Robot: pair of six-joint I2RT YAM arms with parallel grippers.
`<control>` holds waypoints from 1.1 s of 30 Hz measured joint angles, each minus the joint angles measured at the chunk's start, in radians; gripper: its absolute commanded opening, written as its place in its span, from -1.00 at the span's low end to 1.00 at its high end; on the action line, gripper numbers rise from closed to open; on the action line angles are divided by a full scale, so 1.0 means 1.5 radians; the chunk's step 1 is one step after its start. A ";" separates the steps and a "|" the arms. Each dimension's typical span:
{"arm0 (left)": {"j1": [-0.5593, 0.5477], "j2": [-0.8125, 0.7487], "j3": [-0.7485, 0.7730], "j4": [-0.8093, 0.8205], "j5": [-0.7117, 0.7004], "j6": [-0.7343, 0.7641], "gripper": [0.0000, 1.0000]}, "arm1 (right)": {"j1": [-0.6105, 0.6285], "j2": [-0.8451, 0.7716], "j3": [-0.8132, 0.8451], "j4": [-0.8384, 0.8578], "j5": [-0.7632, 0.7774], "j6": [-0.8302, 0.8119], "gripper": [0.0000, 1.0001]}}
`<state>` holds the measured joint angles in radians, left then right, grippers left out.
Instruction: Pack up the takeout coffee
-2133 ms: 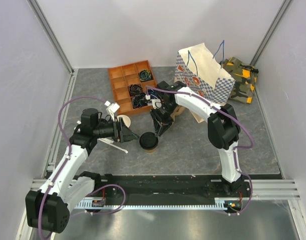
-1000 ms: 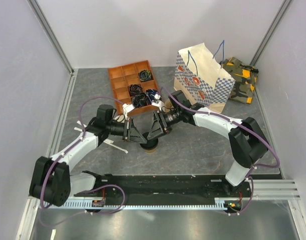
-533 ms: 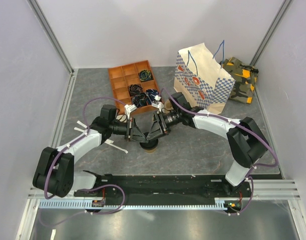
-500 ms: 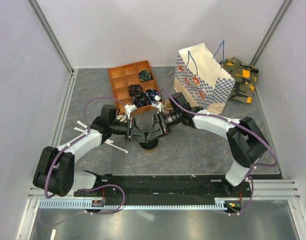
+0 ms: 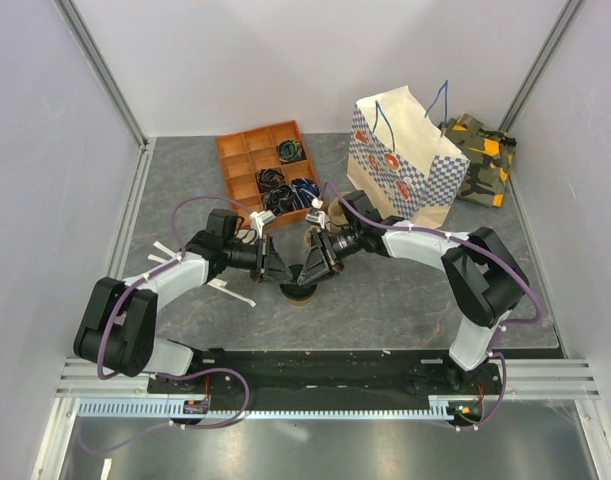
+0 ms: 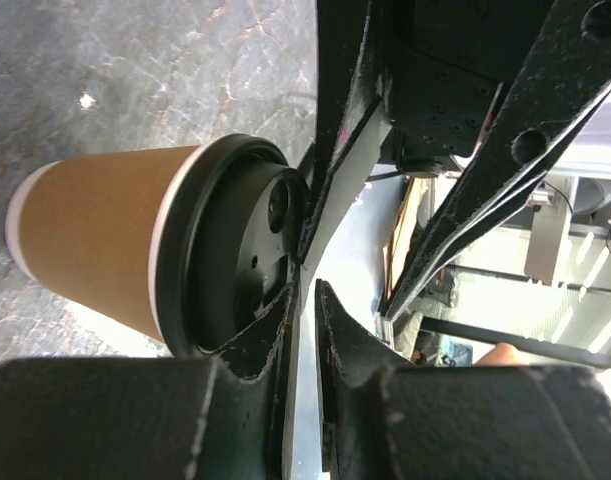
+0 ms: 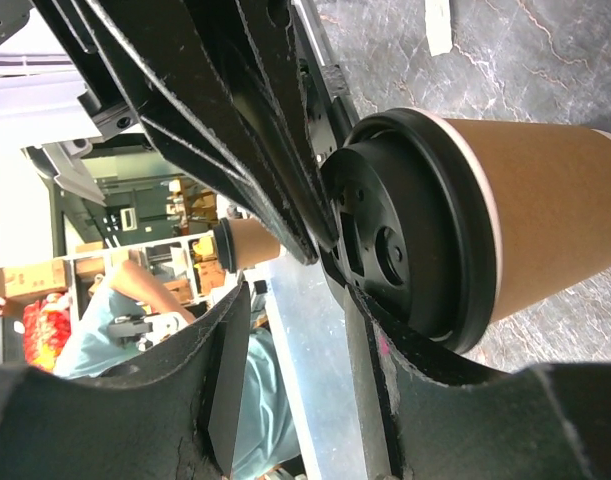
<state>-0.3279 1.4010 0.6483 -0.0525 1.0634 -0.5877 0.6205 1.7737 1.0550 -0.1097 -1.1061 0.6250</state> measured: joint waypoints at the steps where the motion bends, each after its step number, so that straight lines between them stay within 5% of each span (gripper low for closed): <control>1: 0.000 0.001 0.000 -0.002 -0.006 0.001 -0.66 | -0.003 0.002 0.000 0.001 -0.004 0.000 0.02; 33: 0.016 0.122 0.026 0.008 0.087 -0.006 -0.96 | -0.010 0.047 0.048 -0.077 -0.044 -0.036 0.04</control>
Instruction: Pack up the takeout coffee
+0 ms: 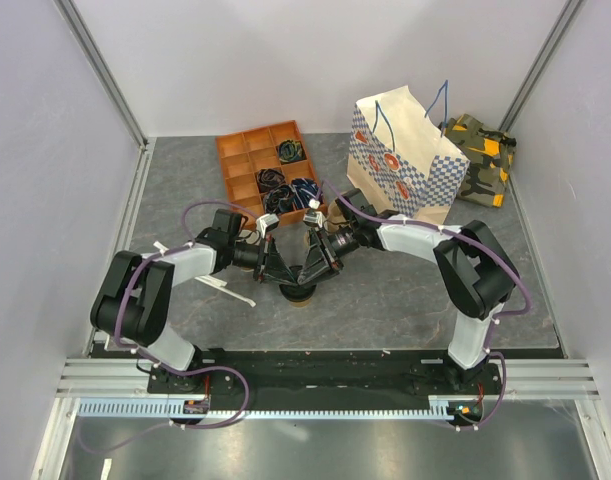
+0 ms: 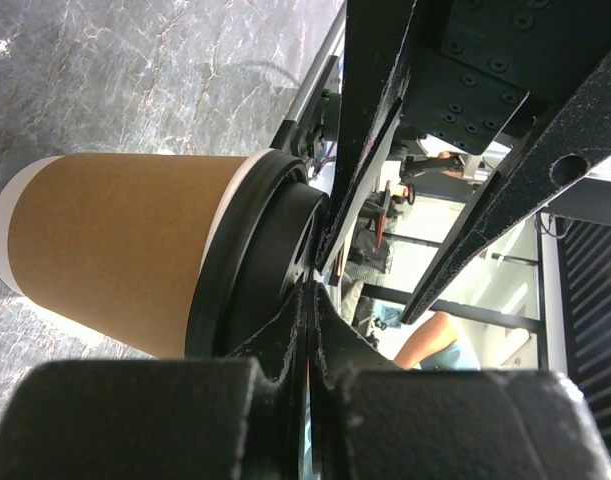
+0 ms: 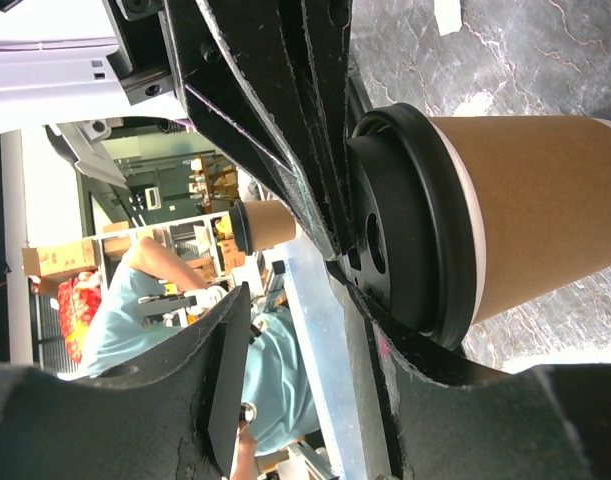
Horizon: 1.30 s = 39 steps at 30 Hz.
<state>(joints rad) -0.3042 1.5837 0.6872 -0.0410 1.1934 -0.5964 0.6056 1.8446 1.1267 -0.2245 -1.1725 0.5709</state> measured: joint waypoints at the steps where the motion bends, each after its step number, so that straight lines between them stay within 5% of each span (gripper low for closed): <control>1: 0.000 0.001 0.000 0.000 0.002 0.000 -0.96 | 0.000 0.002 0.002 -0.003 -0.001 0.000 0.04; 24: 0.000 -0.062 -0.016 -0.017 -0.052 0.000 -0.95 | -0.005 0.037 0.015 -0.020 -0.064 -0.054 0.02; 39: -0.012 -0.146 -0.059 0.036 -0.038 -0.025 -0.95 | 0.001 0.020 0.045 -0.050 -0.014 -0.042 0.04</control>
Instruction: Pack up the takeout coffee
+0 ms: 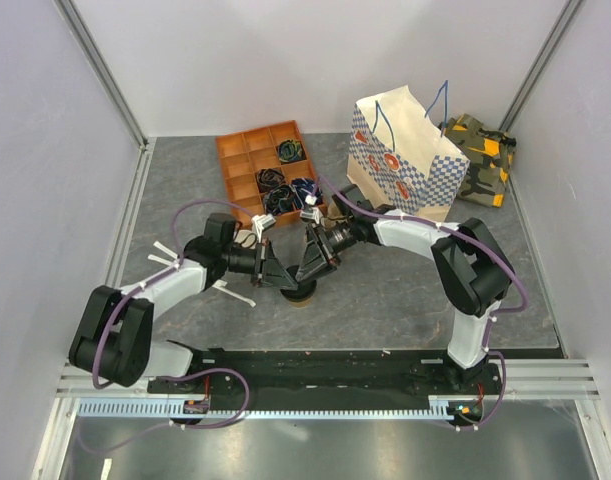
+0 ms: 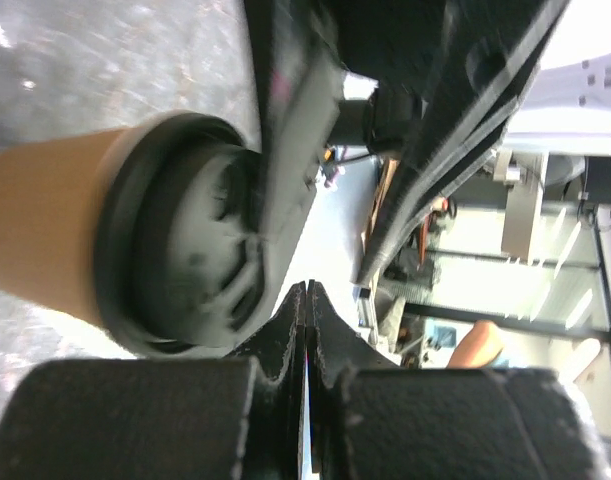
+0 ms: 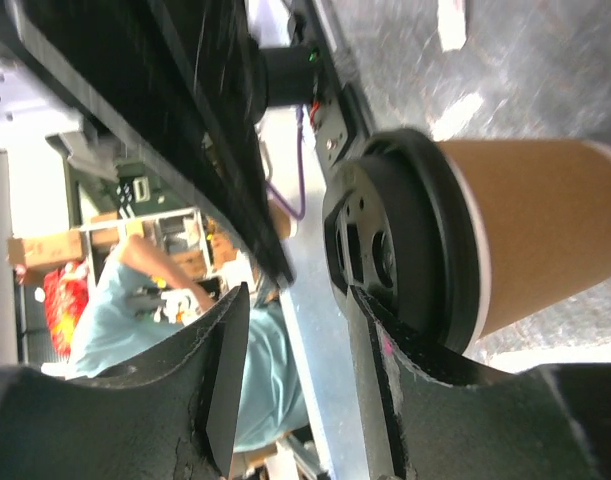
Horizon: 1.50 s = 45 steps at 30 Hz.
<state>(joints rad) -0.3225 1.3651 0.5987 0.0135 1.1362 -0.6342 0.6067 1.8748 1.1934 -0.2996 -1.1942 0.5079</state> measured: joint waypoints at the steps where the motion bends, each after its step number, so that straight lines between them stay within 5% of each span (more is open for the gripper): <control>1: -0.008 -0.008 -0.003 0.003 0.001 -0.003 -0.95 | 0.001 -0.001 0.003 0.005 0.008 0.005 0.04; 30: -0.038 0.054 -0.006 0.026 -0.006 -0.033 -0.96 | -0.001 0.033 -0.037 0.216 -0.005 0.190 -0.02; 45: -0.038 0.104 0.019 0.002 0.024 -0.031 -0.96 | -0.010 0.046 -0.048 0.253 -0.028 0.197 -0.04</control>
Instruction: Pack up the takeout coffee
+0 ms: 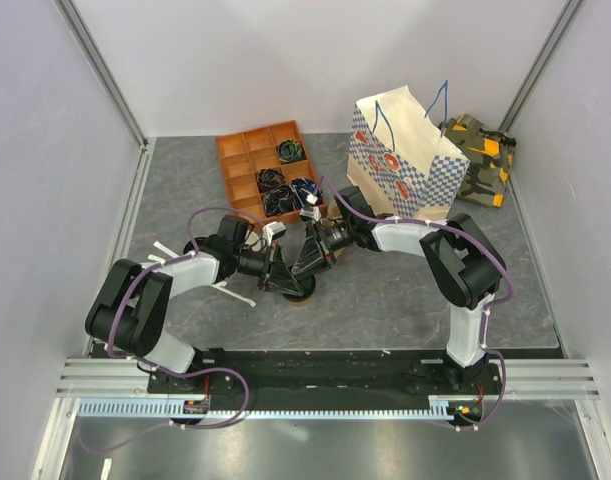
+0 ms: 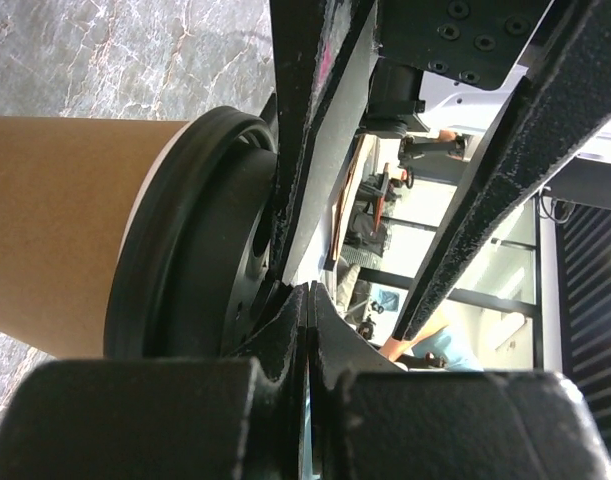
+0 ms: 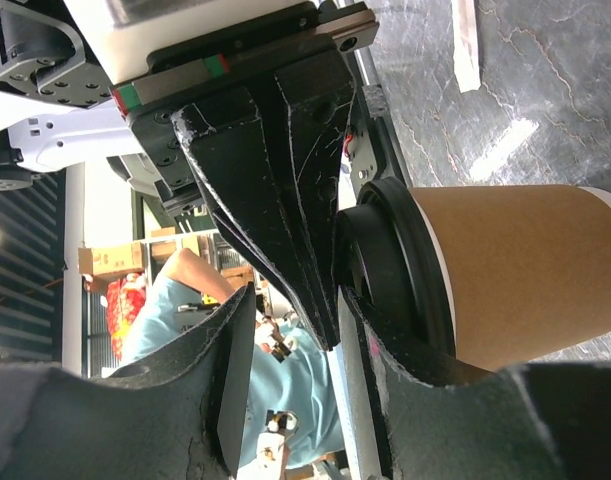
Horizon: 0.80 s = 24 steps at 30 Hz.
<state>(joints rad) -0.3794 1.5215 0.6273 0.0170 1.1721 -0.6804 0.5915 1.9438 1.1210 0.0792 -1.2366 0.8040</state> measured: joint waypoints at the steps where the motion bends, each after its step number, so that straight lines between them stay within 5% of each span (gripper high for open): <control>1: 0.000 0.001 0.000 0.000 0.001 0.000 -0.96 | 0.000 0.001 0.001 -0.002 -0.001 -0.002 -0.03; 15: 0.001 -0.042 0.023 -0.036 -0.034 0.021 -0.90 | 0.006 -0.012 0.037 -0.085 0.028 -0.062 0.04; 18: 0.002 -0.087 0.031 -0.053 -0.064 0.026 -0.73 | 0.007 -0.022 0.061 -0.113 0.036 -0.070 0.08; 24: 0.007 -0.194 0.047 -0.088 -0.091 0.061 0.05 | 0.013 -0.074 0.113 -0.163 0.032 -0.099 0.24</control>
<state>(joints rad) -0.3683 1.2301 0.6971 -0.1150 1.0359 -0.5884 0.6117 1.8332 1.2903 -0.1646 -1.1881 0.6559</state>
